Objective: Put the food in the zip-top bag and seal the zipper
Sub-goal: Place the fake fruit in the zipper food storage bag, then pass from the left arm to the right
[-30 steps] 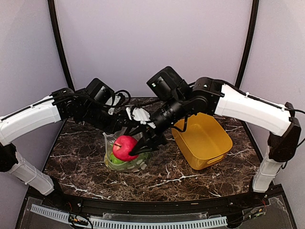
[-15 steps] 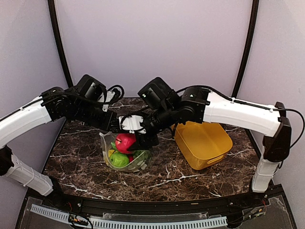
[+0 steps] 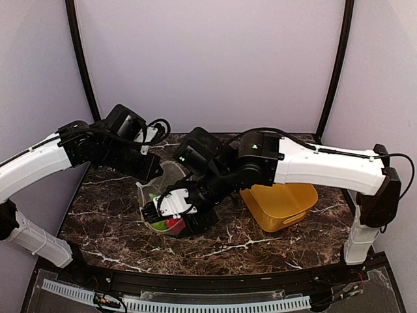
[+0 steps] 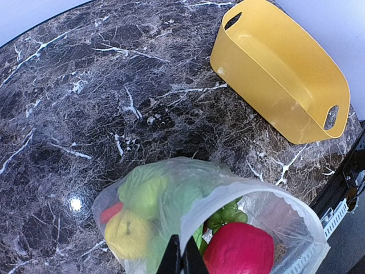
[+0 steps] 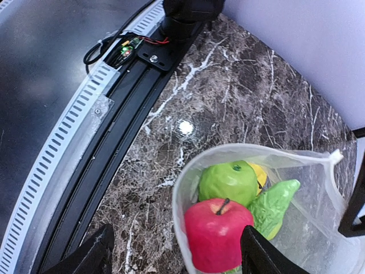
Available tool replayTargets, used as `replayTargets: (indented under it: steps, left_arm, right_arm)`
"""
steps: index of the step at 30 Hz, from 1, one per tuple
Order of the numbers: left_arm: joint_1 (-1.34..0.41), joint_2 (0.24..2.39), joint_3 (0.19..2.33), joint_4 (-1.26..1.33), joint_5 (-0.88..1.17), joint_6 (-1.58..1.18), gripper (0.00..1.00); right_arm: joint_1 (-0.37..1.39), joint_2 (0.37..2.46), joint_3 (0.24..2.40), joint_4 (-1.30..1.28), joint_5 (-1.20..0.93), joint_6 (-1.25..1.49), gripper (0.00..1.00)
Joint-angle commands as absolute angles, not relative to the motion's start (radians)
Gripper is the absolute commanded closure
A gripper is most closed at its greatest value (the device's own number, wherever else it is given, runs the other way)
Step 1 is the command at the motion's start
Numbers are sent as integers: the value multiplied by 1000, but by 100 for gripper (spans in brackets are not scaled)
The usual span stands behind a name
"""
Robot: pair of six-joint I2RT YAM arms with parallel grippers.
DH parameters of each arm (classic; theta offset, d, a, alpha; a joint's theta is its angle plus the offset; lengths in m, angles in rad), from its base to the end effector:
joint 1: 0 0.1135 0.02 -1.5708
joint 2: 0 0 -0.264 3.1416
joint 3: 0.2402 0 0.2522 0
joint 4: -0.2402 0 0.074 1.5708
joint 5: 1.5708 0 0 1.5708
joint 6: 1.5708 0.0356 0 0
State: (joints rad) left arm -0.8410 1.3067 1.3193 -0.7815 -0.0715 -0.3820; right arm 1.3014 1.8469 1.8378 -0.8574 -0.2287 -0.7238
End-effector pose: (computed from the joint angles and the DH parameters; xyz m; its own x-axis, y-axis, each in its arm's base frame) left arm 0.1846 -0.2025 0.3553 -0.6945 0.2187 -0.6854 0.4853 0.8458 -0.2218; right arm 0.1008 0.3953 0.3425 0.4956 -0.6284 -0.5996 -0.8671 -0.3982 -0.2993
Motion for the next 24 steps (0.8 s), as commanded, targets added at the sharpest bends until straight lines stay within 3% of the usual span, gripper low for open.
replayTargets:
  steps: [1,9,16,17,20,24]
  left_arm:
    - [-844,1285,1302,-782,-75,-385,99]
    - [-844,1282,1311,-799,-80,-384,99]
    - [-843,1254,1319,-824,-116,-366,98]
    - [-843,1246,1321,-833,-120,-364,88]
    - [-844,1195,1324,-843,-184,-354,57]
    - [-844,992,1192,-651,-205,-295,40]
  right_arm:
    - [1332,1884,1842,-877,-154,-737,30]
    - [1332,1995,1928,-917,-101,-702,46]
    - [1332,2011,1987,-937,-69,-670,94]
    - [1332,1997,1981,-937,-66,-673,99]
    - [1332,1929,1930,-932,-58,-692,100]
    - [1330,1799,1778,-909,-76,-760,100]
